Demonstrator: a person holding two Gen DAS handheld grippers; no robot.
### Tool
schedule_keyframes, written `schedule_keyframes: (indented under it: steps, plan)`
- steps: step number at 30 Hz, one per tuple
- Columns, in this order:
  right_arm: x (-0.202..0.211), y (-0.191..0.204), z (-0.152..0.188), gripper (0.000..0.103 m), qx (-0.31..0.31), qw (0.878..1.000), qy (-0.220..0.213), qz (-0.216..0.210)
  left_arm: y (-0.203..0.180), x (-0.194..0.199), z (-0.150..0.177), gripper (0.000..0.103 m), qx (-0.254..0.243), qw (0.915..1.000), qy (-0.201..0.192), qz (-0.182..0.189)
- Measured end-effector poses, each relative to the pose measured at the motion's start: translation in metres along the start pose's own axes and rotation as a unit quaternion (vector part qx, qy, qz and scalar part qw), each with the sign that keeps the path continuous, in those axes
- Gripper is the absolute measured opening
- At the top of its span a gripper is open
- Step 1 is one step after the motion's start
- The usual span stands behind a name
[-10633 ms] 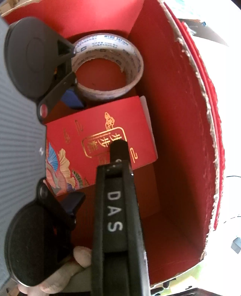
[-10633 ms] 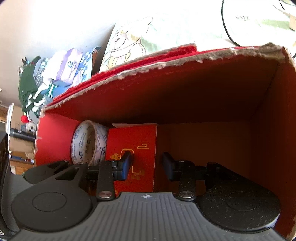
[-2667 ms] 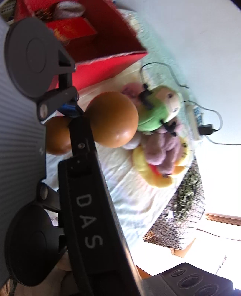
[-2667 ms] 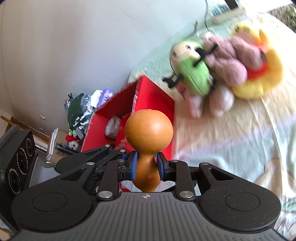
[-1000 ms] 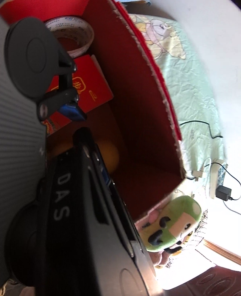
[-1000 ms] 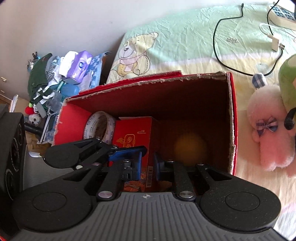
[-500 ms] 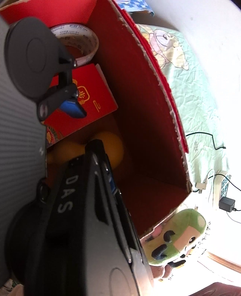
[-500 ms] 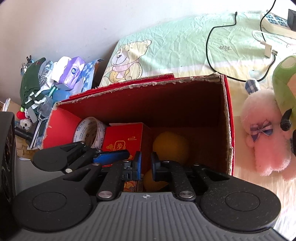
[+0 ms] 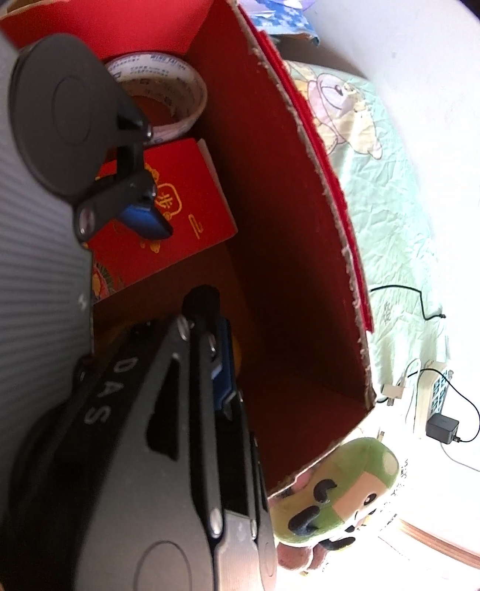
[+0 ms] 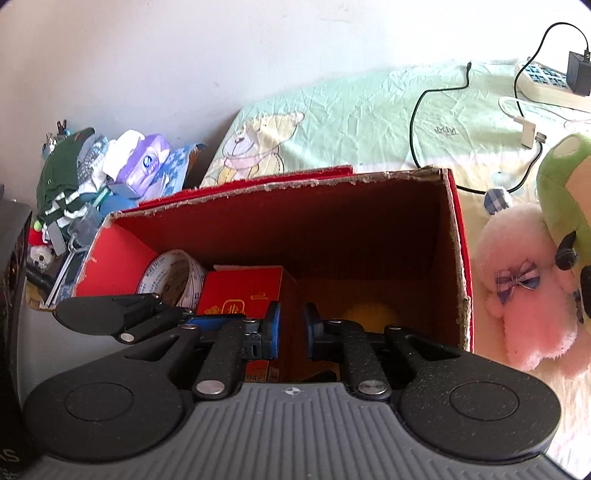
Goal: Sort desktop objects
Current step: 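Lower the gourd into the red box beside the gift box, then open the right gripper to release the gourd and withdraw it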
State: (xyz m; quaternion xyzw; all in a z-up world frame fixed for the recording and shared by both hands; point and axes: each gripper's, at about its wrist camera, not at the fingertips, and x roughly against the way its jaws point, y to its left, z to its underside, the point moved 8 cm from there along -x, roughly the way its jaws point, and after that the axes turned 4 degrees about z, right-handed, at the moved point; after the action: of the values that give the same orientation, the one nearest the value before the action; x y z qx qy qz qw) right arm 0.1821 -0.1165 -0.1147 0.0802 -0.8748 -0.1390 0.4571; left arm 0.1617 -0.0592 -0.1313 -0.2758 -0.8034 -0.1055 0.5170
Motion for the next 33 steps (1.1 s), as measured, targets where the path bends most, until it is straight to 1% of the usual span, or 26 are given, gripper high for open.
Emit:
schedule_keyframes:
  steps: [6,11,16,17,21,28,33]
  plan:
    - [0.002,0.0,0.0,0.012,-0.006,1.0,-0.021,-0.013,0.002,0.004,0.002,0.073,-0.002,0.9997,-0.014,-0.021]
    - [0.004,0.0,-0.001,0.011,-0.008,0.999,-0.035,-0.016,0.001,0.004,-0.009,0.073,-0.007,0.999,-0.024,-0.037]
    - [0.006,0.0,-0.001,0.011,-0.009,0.999,-0.04,-0.022,-0.001,0.005,-0.011,0.073,-0.009,0.9979,-0.041,-0.05]
    - [0.006,0.0,-0.001,0.011,-0.01,0.999,-0.042,-0.023,-0.002,0.005,-0.012,0.073,-0.01,0.9977,-0.044,-0.051]
    - [0.01,-0.002,-0.002,0.011,-0.015,0.998,-0.057,-0.022,0.002,0.005,-0.013,0.081,-0.001,0.9976,-0.048,-0.05]
    - [0.012,-0.003,-0.002,0.011,-0.02,0.997,-0.069,-0.025,0.001,0.007,-0.016,0.081,-0.002,0.9961,-0.061,-0.063]
    - [0.017,-0.005,-0.002,0.012,-0.027,0.996,-0.084,-0.03,0.004,0.011,-0.014,0.081,0.001,0.9952,-0.069,-0.07]
